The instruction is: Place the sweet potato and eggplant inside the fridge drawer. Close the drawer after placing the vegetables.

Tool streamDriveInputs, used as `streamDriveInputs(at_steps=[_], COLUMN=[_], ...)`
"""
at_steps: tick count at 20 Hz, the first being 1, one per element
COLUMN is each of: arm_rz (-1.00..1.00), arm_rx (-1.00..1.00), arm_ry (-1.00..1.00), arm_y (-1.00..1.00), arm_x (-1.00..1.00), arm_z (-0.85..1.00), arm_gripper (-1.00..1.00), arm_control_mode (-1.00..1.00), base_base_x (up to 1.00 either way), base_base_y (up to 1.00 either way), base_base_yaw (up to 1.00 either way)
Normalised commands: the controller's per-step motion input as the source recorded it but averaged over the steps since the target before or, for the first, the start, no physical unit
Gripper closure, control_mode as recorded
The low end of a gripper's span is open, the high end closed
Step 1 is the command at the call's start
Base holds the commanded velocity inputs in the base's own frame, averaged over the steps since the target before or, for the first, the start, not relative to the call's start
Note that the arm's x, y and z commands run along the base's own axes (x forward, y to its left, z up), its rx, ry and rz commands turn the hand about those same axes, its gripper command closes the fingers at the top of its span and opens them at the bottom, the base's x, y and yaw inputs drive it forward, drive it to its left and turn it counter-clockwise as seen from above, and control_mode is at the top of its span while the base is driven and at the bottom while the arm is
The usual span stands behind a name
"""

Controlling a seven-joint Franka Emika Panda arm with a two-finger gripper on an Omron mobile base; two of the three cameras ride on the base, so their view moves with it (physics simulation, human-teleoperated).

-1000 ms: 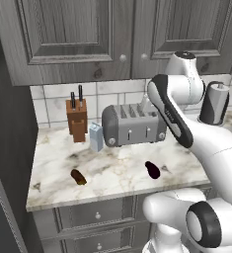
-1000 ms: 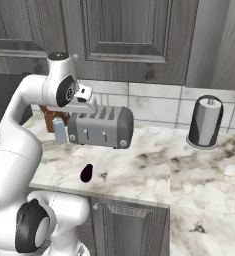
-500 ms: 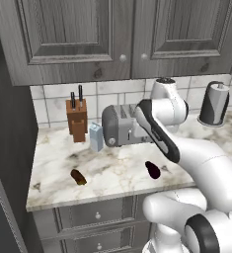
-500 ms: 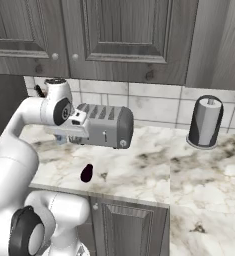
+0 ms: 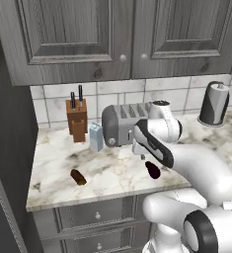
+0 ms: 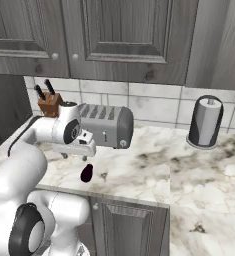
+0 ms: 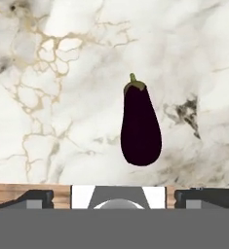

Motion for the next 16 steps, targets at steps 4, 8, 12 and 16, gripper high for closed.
streamDriveInputs(at_steps=[4, 8, 12, 16], arm_rz=[0.03, 0.05, 0.04, 0.03], arm_rx=[0.0, 0.0, 0.0, 0.0], arm_ry=[0.07, 0.03, 0.05, 0.03], arm_y=[0.0, -0.15, -0.15, -0.03], arm_x=[0.01, 0.11, 0.24, 0.36], arm_z=[-0.6, -0.57, -0.42, -0.44], arm_gripper=[-1.0, -1.0, -1.0, -1.0], arm_control_mode=[-1.0, -1.0, -1.0, -1.0], base_base_x=[0.0, 0.0, 0.0, 0.0], base_base_y=[0.0, 0.0, 0.0, 0.0], base_base_yaw=[0.0, 0.0, 0.0, 0.0])
